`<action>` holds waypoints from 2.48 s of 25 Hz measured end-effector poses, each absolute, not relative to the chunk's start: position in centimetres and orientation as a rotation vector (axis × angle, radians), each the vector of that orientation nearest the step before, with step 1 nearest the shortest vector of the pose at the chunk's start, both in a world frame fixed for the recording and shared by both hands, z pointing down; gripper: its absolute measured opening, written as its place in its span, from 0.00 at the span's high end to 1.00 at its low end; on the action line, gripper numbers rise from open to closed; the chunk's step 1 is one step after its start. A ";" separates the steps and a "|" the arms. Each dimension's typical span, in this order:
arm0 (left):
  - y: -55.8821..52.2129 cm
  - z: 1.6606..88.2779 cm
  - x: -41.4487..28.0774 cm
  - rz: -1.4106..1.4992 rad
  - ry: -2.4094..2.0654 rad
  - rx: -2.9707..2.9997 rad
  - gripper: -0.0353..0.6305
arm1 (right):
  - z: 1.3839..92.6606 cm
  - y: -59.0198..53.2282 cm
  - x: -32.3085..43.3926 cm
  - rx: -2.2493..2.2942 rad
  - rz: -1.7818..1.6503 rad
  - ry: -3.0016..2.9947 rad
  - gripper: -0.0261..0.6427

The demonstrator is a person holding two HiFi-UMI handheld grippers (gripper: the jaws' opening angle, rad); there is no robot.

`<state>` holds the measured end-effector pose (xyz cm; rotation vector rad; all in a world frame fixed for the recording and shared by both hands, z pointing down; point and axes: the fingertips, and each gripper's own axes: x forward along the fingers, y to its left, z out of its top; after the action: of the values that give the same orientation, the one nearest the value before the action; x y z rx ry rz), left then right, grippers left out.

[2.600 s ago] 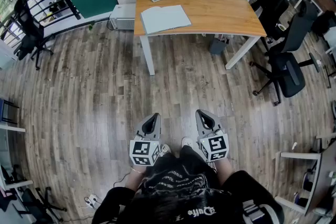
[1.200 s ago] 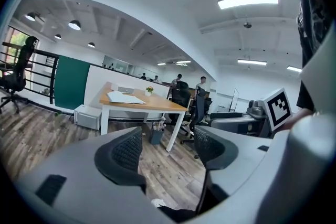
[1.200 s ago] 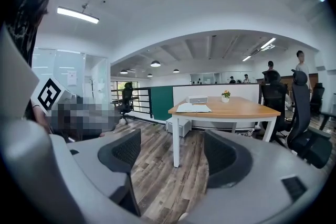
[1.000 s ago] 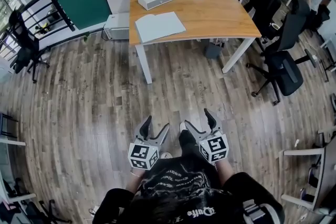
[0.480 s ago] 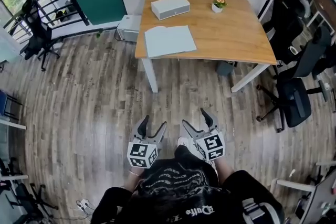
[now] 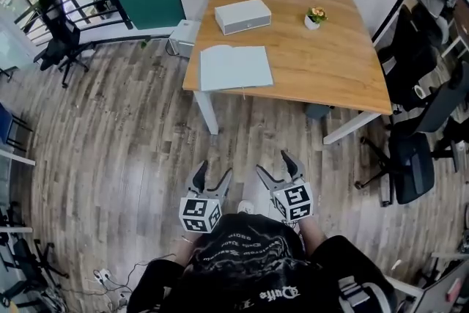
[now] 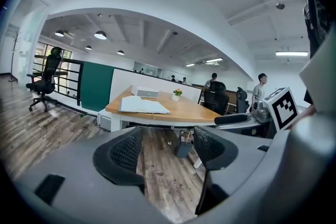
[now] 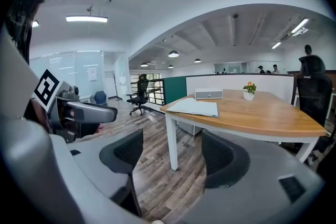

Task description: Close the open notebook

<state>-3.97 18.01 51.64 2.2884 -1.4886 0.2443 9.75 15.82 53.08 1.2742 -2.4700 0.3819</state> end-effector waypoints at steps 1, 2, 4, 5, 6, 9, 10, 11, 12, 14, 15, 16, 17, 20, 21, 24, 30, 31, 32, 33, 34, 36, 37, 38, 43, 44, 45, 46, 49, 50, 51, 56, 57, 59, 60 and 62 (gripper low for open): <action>17.7 51.8 -3.6 0.253 -1.489 2.283 0.46 | 53.4 15.4 10.0 1.271 0.395 -2.466 0.46; 17.5 51.9 -3.3 0.262 -1.488 2.279 0.46 | 53.7 15.3 10.3 1.268 0.408 -2.462 0.46; 17.4 52.3 -2.8 0.275 -1.481 2.270 0.46 | 54.2 15.3 10.6 1.259 0.426 -2.458 0.46; 17.2 52.5 -2.7 0.278 -1.481 2.265 0.46 | 54.3 15.4 10.6 1.252 0.432 -2.458 0.46; 17.0 52.6 -2.7 0.279 -1.481 2.258 0.46 | 54.5 15.4 10.5 1.247 0.437 -2.460 0.46; 16.6 53.0 -2.6 0.274 -1.473 2.240 0.46 | 54.7 15.5 10.5 1.245 0.448 -2.458 0.46; 16.5 53.2 -2.7 0.272 -1.468 2.233 0.46 | 54.8 15.5 10.5 1.249 0.450 -2.454 0.46; 16.4 53.5 -2.7 0.271 -1.464 2.226 0.46 | 55.0 15.5 10.6 1.257 0.451 -2.448 0.46; 16.2 53.8 -2.8 0.271 -1.461 2.219 0.46 | 55.2 15.3 10.6 1.266 0.452 -2.443 0.46; 15.6 54.6 -2.9 0.272 -1.453 2.208 0.46 | 55.2 14.8 10.8 1.289 0.448 -2.435 0.46; 15.2 54.9 -3.0 0.271 -1.449 2.205 0.46 | 55.2 14.4 10.9 1.301 0.446 -2.432 0.46; 14.7 55.1 -3.1 0.271 -1.444 2.204 0.46 | 55.2 14.0 11.0 1.315 0.446 -2.428 0.46; 14.1 55.4 -3.1 0.270 -1.438 2.204 0.46 | 55.2 13.6 11.0 1.329 0.450 -2.422 0.46; 12.0 55.8 -3.5 0.266 -1.424 2.209 0.46 | 55.6 12.2 11.2 1.359 0.468 -2.400 0.46; 11.2 55.8 -3.7 0.266 -1.423 2.210 0.46 | 55.6 11.6 11.1 1.365 0.471 -2.393 0.46; 8.3 55.9 -4.6 0.269 -1.412 2.213 0.46 | 55.7 9.4 10.6 1.384 0.474 -2.373 0.46; 1.9 56.4 -6.6 0.282 -1.365 2.228 0.46 | 55.6 3.6 8.7 1.435 0.470 -2.335 0.46; 0.8 56.3 -6.8 0.286 -1.356 2.241 0.46 | 55.6 2.6 8.4 1.445 0.468 -2.327 0.46; -0.3 56.3 -7.0 0.293 -1.345 2.255 0.46 | 55.5 1.7 8.2 1.456 0.467 -2.319 0.46; -1.4 56.2 -7.2 0.300 -1.332 2.268 0.46 | 55.4 0.7 7.9 1.467 0.467 -2.311 0.46; -2.5 56.2 -7.3 0.308 -1.316 2.277 0.46 | 55.4 -0.2 7.6 1.479 0.468 -2.303 0.46; -4.6 56.2 -7.7 0.318 -1.289 2.287 0.46 | 55.4 -1.8 7.1 1.500 0.474 -2.288 0.46; -5.5 56.2 -8.0 0.321 -1.280 2.290 0.46 | 55.5 -2.4 6.8 1.510 0.480 -2.279 0.46; -6.4 56.2 -8.3 0.325 -1.275 2.294 0.46 | 55.6 -3.0 6.4 1.518 0.486 -2.270 0.46; -9.8 56.4 -9.7 0.357 -1.239 2.337 0.47 | 55.9 -5.7 4.5 1.557 0.466 -2.229 0.46; -10.3 56.5 -9.8 0.363 -1.226 2.341 0.47 | 55.9 -6.2 4.2 1.565 0.465 -2.224 0.46; -10.7 56.6 -10.0 0.369 -1.215 2.344 0.47 | 56.0 -6.6 4.0 1.572 0.468 -2.220 0.46; -11.1 56.6 -10.1 0.374 -1.207 2.347 0.47 | 56.0 -7.0 3.7 1.578 0.471 -2.218 0.46; -12.4 56.7 -10.7 0.375 -1.219 2.342 0.47 | 56.1 -8.1 3.0 1.583 0.473 -2.214 0.46; -12.8 56.7 -10.9 0.373 -1.232 2.333 0.47 | 56.1 -8.4 2.8 1.579 0.473 -2.212 0.46; -13.1 56.7 -11.2 0.372 -1.249 2.321 0.47 | 56.2 -8.6 2.6 1.574 0.475 -2.212 0.46; -14.9 57.3 -12.6 0.355 -1.357 2.212 0.47 | 56.6 -9.9 2.4 1.543 0.488 -2.220 0.47; -15.2 57.4 -12.8 0.353 -1.383 2.178 0.47 | 56.7 -10.1 2.4 1.533 0.490 -2.224 0.47; -15.6 57.9 -13.3 0.361 -1.439 2.107 0.47 | 56.8 -10.6 2.5 1.509 0.493 -2.233 0.47; -15.9 58.1 -13.6 0.364 -1.469 2.072 0.47 | 56.9 -10.9 2.5 1.494 0.491 -2.240 0.47; -16.4 58.6 -14.2 0.365 -1.534 1.995 0.47 | 56.9 -11.8 2.8 1.456 0.479 -2.254 0.47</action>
<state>-14.17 -16.44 58.63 1.9950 -1.5341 0.3652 2.79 -11.82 56.92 1.4559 -2.2538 0.4792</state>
